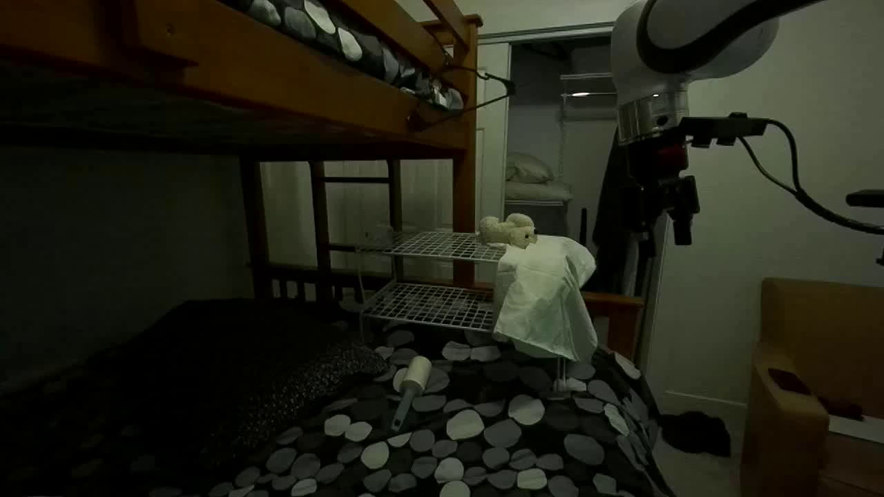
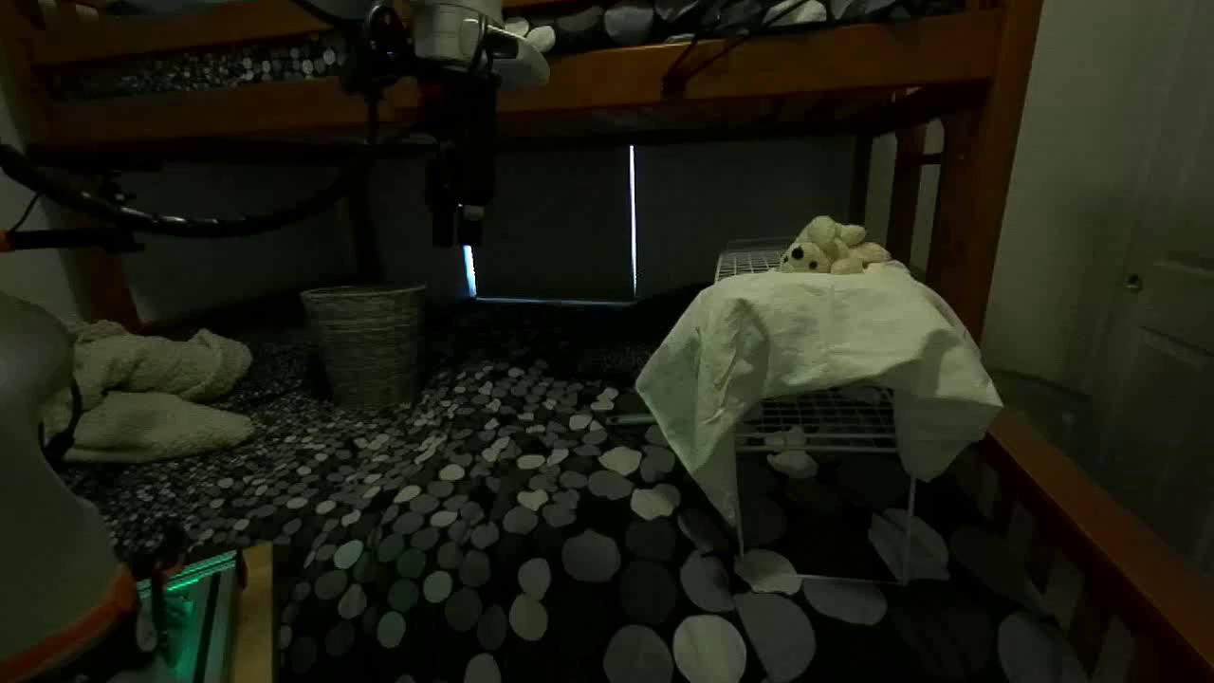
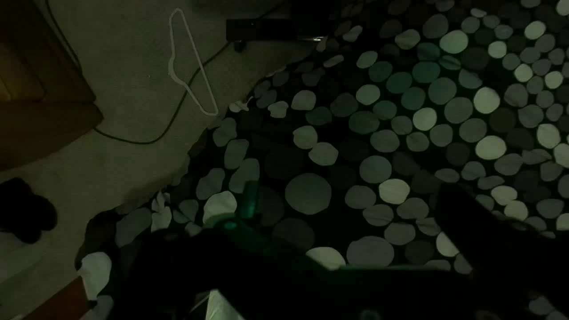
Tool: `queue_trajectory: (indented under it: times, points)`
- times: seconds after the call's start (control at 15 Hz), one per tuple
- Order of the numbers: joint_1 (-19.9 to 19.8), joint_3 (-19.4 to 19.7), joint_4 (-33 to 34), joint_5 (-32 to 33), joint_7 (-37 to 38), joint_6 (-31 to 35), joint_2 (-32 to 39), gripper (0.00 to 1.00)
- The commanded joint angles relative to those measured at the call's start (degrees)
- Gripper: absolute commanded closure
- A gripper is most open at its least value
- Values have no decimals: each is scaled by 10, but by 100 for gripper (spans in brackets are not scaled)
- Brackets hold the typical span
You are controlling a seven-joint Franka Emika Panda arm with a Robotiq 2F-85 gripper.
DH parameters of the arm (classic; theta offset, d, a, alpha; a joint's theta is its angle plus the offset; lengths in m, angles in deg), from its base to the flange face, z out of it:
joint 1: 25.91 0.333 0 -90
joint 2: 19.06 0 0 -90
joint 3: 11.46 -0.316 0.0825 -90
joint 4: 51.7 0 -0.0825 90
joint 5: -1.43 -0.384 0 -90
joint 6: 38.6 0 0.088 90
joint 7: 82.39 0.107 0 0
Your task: Move the basket to the right
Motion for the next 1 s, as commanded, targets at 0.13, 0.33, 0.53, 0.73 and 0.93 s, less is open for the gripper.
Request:
queue_trajectory:
  times: [0.13,0.33,0.53,0.73,0.93]
  points:
    - [14,2,12,-6,0,5,12,0]
    - [57,-40,67,-34,5,83,72,0]
    - [100,-76,125,-62,-7,161,132,0]
    - [141,-120,211,-49,-24,172,205,0]
    - [146,-120,195,-46,-5,177,192,0]
